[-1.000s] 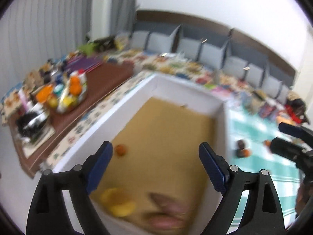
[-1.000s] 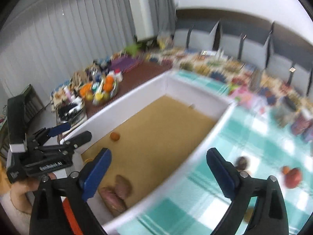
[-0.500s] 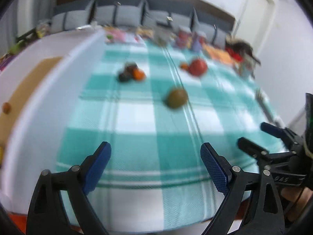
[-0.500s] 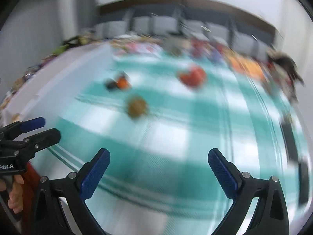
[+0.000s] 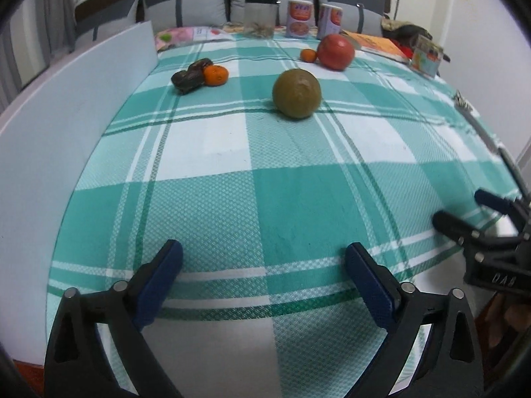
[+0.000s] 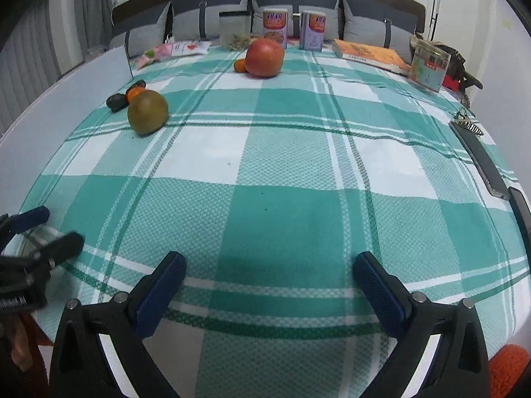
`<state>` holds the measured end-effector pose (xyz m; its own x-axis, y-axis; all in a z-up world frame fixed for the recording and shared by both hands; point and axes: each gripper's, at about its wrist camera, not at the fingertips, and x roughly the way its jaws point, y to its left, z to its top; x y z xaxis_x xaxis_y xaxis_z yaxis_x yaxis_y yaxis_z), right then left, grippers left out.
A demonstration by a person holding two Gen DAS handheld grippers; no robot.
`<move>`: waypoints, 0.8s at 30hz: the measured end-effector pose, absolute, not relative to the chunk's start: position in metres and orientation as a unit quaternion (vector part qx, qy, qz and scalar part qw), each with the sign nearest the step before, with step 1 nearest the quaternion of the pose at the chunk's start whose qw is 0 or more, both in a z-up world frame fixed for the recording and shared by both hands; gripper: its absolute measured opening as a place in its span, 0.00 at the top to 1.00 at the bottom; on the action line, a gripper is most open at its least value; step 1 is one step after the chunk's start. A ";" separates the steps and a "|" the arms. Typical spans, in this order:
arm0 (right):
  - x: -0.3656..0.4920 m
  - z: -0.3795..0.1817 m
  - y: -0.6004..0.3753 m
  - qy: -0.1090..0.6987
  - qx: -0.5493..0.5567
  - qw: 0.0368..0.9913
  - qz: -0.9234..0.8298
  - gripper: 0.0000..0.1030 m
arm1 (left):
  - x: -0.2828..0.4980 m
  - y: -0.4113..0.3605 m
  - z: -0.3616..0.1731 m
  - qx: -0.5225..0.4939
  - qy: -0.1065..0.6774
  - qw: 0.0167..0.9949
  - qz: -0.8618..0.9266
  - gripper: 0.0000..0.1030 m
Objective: Organize fruits
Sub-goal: 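Withdraw both tools from the box and hold them above the table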
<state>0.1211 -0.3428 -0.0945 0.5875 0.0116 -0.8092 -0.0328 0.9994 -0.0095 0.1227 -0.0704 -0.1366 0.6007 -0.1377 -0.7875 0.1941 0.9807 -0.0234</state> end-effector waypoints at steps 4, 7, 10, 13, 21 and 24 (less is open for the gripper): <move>0.120 -0.096 -0.343 0.451 -0.008 0.893 0.011 0.00 | 0.124 -0.070 -0.137 0.030 0.438 0.894 -0.093 0.02; 0.120 -0.097 -0.343 0.448 -0.009 0.894 0.011 0.00 | 0.124 -0.071 -0.138 0.034 0.439 0.893 -0.094 0.02; 0.120 -0.097 -0.342 0.447 -0.009 0.894 0.011 0.00 | 0.123 -0.072 -0.138 0.035 0.439 0.893 -0.091 0.02; 0.120 -0.097 -0.343 0.448 -0.009 0.894 0.011 0.00 | 0.121 -0.071 -0.138 0.031 0.435 0.896 -0.089 0.02; 0.119 -0.097 -0.343 0.447 -0.010 0.895 0.011 0.00 | 0.122 -0.072 -0.137 0.032 0.442 0.892 -0.087 0.02; 0.119 -0.098 -0.343 0.445 -0.010 0.896 0.012 0.00 | 0.120 -0.075 -0.137 0.033 0.442 0.893 -0.072 0.01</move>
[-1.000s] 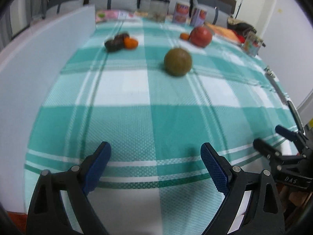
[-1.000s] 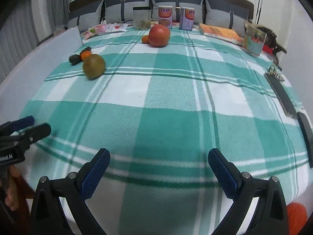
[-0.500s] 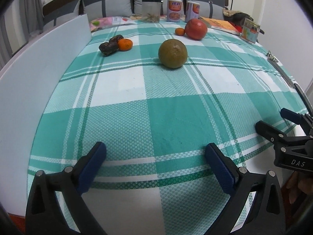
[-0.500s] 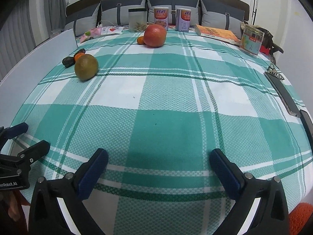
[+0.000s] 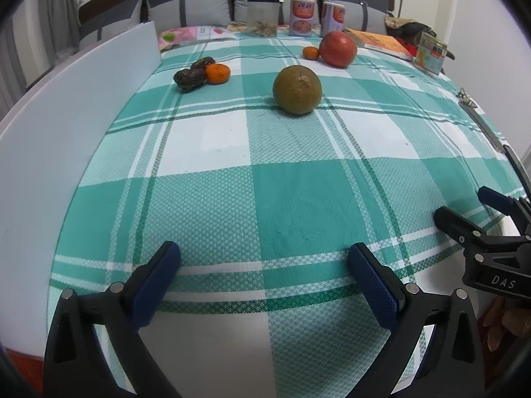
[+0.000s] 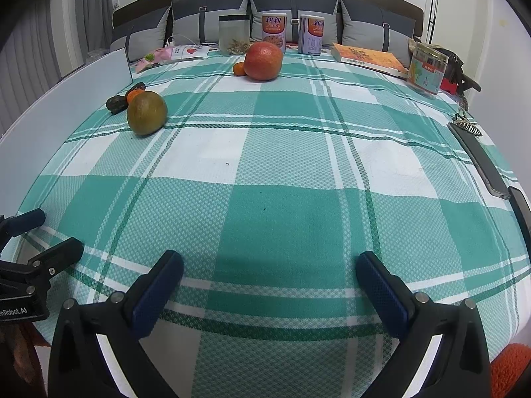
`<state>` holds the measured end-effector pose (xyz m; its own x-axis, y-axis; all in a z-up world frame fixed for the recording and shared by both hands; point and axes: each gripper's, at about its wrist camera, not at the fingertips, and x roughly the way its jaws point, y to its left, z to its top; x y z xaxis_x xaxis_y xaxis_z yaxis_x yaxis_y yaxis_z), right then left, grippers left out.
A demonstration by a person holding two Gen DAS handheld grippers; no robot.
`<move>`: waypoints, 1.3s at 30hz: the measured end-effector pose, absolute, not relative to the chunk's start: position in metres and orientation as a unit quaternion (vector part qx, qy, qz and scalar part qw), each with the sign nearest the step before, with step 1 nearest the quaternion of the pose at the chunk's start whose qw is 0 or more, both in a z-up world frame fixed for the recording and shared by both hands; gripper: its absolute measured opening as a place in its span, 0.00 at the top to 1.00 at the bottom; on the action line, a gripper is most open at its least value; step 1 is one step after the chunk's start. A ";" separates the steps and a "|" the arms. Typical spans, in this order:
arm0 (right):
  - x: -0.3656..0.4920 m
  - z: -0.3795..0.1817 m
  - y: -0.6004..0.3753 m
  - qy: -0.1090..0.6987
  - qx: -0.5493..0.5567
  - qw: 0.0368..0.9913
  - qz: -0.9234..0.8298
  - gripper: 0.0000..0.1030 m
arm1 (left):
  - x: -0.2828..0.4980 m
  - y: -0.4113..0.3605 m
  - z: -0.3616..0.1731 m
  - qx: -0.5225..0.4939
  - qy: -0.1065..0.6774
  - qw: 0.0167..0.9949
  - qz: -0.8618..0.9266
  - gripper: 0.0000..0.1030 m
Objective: Organize fruits
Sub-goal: 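Withdraw both tools from the box and hold them above the table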
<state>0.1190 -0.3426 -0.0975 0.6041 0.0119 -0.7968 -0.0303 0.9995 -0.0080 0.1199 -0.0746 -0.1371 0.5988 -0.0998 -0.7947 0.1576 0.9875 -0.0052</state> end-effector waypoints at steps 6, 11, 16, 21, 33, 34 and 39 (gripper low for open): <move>0.118 -0.098 -0.343 0.440 -0.009 0.898 0.013 0.00 | 0.124 -0.073 -0.137 0.033 0.455 0.887 -0.071 0.00; 0.118 -0.098 -0.343 0.441 -0.009 0.898 0.013 0.00 | 0.123 -0.073 -0.137 0.039 0.458 0.885 -0.080 0.00; 0.116 -0.097 -0.342 0.443 -0.008 0.896 0.010 0.00 | 0.119 -0.073 -0.138 0.045 0.448 0.889 -0.084 0.00; 0.116 -0.096 -0.340 0.453 -0.002 0.891 -0.013 0.00 | 0.115 -0.072 -0.139 0.046 0.436 0.895 -0.086 0.00; 0.111 -0.096 -0.341 0.452 -0.002 0.892 -0.004 0.00 | 0.115 -0.072 -0.139 0.051 0.436 0.894 -0.086 0.01; 0.111 -0.097 -0.341 0.452 -0.001 0.892 -0.005 0.00 | 0.115 -0.072 -0.139 0.051 0.435 0.895 -0.086 0.01; 0.110 -0.097 -0.341 0.447 -0.002 0.895 -0.006 0.00 | 0.115 -0.072 -0.138 0.051 0.437 0.894 -0.086 0.01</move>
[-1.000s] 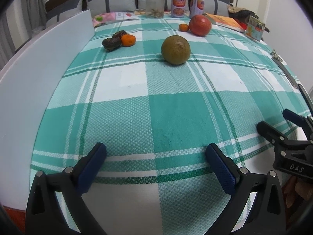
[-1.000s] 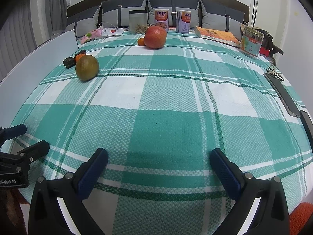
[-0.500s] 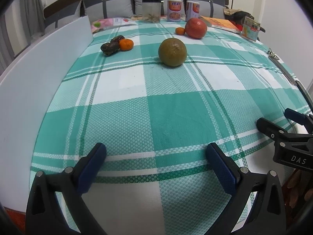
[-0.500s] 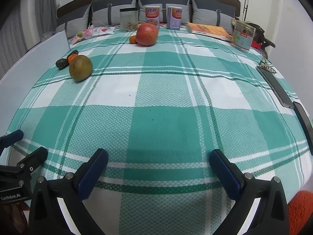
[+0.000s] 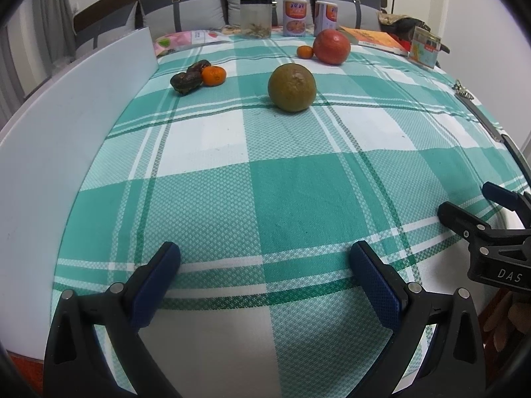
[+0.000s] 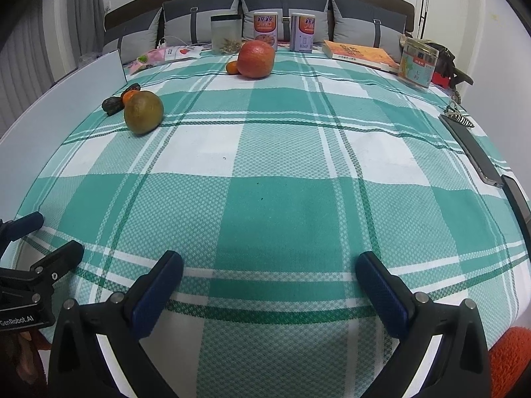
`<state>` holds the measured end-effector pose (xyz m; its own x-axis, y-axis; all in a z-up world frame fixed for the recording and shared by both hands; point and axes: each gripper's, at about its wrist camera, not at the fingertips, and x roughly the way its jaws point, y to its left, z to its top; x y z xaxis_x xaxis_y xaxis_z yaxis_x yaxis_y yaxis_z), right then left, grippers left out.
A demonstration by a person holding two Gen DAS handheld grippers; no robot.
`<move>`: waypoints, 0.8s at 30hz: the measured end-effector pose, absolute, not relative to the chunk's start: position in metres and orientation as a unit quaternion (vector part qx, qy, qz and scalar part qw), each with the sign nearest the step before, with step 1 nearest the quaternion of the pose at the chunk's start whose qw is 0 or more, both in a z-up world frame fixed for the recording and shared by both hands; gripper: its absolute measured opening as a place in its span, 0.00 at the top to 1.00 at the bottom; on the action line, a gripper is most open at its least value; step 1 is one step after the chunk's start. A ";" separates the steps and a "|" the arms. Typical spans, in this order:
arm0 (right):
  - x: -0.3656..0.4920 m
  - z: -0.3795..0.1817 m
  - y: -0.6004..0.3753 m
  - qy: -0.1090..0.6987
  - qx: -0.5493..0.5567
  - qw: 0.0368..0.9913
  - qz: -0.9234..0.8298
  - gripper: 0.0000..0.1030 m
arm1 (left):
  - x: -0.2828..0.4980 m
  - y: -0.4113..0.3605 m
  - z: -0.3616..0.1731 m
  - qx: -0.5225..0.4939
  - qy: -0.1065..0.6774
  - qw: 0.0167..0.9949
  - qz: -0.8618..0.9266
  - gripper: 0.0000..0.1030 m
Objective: Organize fruits
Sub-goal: 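Withdraw both tools from the box and hold them above the table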
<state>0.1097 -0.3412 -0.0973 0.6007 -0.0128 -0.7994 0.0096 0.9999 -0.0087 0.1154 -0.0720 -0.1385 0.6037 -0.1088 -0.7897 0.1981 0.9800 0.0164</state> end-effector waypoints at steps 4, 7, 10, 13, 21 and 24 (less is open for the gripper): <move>0.109 -0.097 -0.341 0.444 -0.004 0.896 -0.007 0.00 | 0.116 -0.072 -0.138 0.052 0.438 0.893 -0.085 0.01; 0.109 -0.097 -0.341 0.443 -0.005 0.896 -0.007 0.00 | 0.116 -0.072 -0.138 0.052 0.439 0.893 -0.085 0.01; 0.109 -0.097 -0.341 0.444 -0.005 0.896 -0.007 0.00 | 0.116 -0.072 -0.139 0.053 0.440 0.892 -0.085 0.01; 0.109 -0.097 -0.341 0.445 -0.005 0.896 -0.007 0.00 | 0.117 -0.072 -0.139 0.053 0.441 0.892 -0.085 0.01; 0.110 -0.097 -0.341 0.449 -0.004 0.893 -0.008 0.00 | 0.118 -0.072 -0.139 0.054 0.444 0.890 -0.089 0.01; 0.111 -0.097 -0.341 0.451 -0.004 0.893 -0.008 0.00 | 0.117 -0.069 -0.138 0.052 0.447 0.887 -0.104 0.01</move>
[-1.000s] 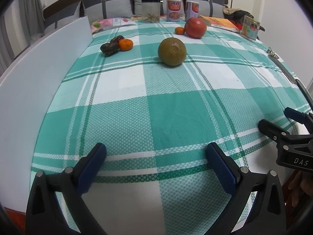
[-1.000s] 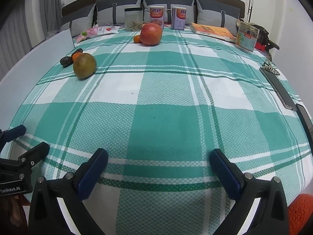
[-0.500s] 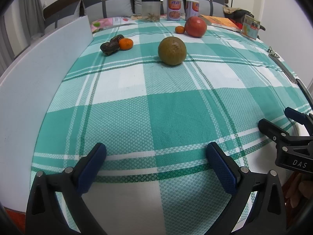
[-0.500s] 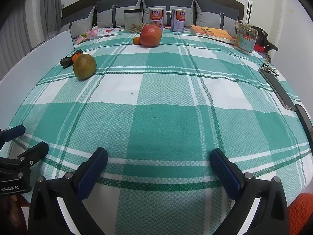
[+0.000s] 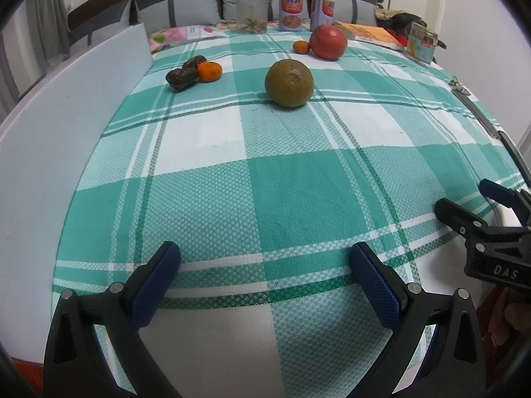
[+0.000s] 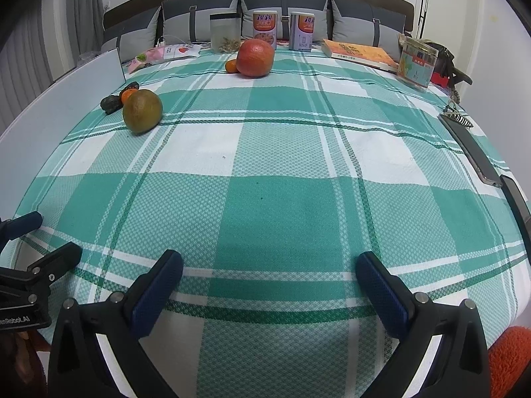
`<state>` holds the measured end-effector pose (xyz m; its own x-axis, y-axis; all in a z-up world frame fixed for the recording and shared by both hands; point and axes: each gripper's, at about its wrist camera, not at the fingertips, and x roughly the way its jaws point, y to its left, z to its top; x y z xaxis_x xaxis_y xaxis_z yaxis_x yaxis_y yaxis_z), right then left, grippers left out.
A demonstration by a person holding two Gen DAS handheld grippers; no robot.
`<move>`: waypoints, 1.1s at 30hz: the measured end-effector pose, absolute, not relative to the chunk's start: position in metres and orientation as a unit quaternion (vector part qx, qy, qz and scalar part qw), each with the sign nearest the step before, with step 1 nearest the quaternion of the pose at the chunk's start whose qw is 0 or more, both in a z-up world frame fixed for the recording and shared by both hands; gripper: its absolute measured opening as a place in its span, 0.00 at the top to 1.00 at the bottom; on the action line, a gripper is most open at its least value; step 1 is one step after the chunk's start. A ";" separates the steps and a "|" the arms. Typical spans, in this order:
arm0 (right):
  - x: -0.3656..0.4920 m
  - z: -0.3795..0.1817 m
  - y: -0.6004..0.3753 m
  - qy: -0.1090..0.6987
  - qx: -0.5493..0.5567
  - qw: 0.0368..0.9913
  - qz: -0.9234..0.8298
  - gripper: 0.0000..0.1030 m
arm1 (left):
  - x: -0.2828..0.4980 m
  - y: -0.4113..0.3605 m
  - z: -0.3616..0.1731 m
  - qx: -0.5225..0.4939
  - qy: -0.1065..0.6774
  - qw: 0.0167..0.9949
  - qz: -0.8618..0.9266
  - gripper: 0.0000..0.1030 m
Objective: Organize fruits
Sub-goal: 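Withdraw both tools from the box and hold them above the table, then grasp the dark brown round fruit with the left tool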
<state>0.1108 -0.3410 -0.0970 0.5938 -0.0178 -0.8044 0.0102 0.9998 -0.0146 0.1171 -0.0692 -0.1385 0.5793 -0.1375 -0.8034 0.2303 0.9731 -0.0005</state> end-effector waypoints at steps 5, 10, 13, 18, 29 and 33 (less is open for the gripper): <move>0.111 -0.097 -0.342 0.451 -0.002 0.892 -0.007 0.00 | 0.123 -0.058 -0.132 0.046 0.463 0.876 -0.129 0.01; 0.111 -0.097 -0.342 0.452 -0.002 0.892 -0.007 0.00 | 0.175 -0.019 -0.098 -0.045 0.447 0.886 -0.114 0.02; 0.111 -0.096 -0.342 0.454 -0.002 0.891 -0.006 0.00 | 0.222 -0.008 -0.084 -0.059 0.449 0.884 -0.118 0.03; 0.112 -0.096 -0.342 0.458 -0.002 0.889 -0.002 0.00 | 0.284 0.001 -0.090 -0.055 0.450 0.884 -0.113 0.04; 0.112 -0.096 -0.343 0.460 -0.002 0.888 0.001 0.00 | 0.331 0.001 -0.120 -0.035 0.469 0.877 -0.100 0.44; 0.112 -0.096 -0.343 0.461 -0.002 0.888 0.001 0.00 | 0.332 0.006 -0.121 -0.037 0.457 0.884 -0.093 0.46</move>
